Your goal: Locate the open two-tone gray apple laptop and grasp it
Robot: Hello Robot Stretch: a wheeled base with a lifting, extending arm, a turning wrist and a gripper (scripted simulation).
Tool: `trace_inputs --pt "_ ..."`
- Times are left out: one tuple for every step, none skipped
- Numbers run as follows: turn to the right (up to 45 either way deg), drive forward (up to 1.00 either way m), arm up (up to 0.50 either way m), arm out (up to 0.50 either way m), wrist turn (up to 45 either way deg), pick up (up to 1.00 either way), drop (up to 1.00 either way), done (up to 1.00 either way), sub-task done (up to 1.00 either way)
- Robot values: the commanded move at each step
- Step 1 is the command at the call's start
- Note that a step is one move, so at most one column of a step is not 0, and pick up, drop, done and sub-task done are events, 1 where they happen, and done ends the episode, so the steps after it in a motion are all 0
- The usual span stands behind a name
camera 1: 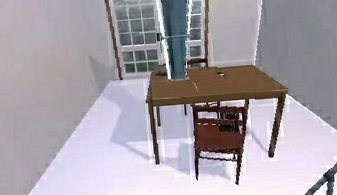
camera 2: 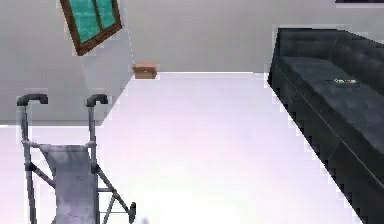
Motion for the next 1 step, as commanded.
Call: trace_inputs --pt "45.0 0.0 0.0 0.0 0.0 0.0 0.0 0.0 0.0"
